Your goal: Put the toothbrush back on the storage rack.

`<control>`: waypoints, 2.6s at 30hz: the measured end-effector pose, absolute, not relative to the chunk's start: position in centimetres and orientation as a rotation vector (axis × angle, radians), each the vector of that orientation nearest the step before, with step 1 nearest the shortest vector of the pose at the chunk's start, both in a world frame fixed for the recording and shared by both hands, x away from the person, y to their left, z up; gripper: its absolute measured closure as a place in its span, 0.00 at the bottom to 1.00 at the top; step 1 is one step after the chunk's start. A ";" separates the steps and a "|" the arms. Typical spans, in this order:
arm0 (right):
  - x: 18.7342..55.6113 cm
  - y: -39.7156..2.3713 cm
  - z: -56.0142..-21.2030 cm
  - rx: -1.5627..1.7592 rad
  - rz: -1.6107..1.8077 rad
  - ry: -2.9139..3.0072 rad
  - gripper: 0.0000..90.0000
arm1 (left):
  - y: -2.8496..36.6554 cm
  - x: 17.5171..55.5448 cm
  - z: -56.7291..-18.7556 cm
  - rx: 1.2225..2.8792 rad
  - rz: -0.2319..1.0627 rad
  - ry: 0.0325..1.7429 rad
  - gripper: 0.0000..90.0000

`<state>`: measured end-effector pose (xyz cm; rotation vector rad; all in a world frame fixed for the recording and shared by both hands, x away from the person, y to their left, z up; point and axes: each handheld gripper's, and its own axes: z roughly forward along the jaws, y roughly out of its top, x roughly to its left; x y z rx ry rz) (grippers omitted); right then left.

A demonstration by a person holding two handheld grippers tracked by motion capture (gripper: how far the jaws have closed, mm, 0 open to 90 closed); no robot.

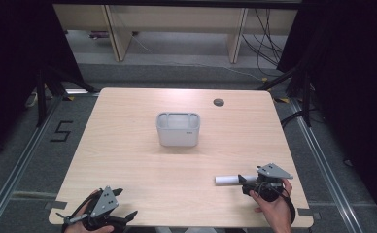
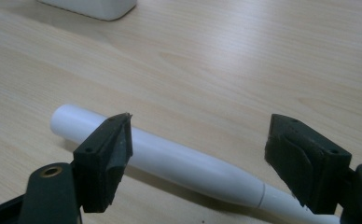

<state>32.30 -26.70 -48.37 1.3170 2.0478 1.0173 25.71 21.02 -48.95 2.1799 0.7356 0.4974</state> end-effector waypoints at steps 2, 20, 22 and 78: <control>32.5 -26.4 -48.2 1.303 1.033 2.040 0.28 | 20.9 25.7 -49.0 2.169 0.495 0.738 0.17; 33.6 -24.1 -47.8 1.234 1.041 2.090 0.50 | 20.8 26.0 -49.0 2.186 0.497 0.731 0.17; 33.8 -23.7 -47.8 1.220 1.024 2.094 0.57 | 20.8 26.0 -49.0 2.194 0.500 0.732 0.17; 32.0 -20.0 -49.4 1.132 0.950 2.410 0.99 | 19.8 26.1 -49.0 2.217 0.482 0.663 0.17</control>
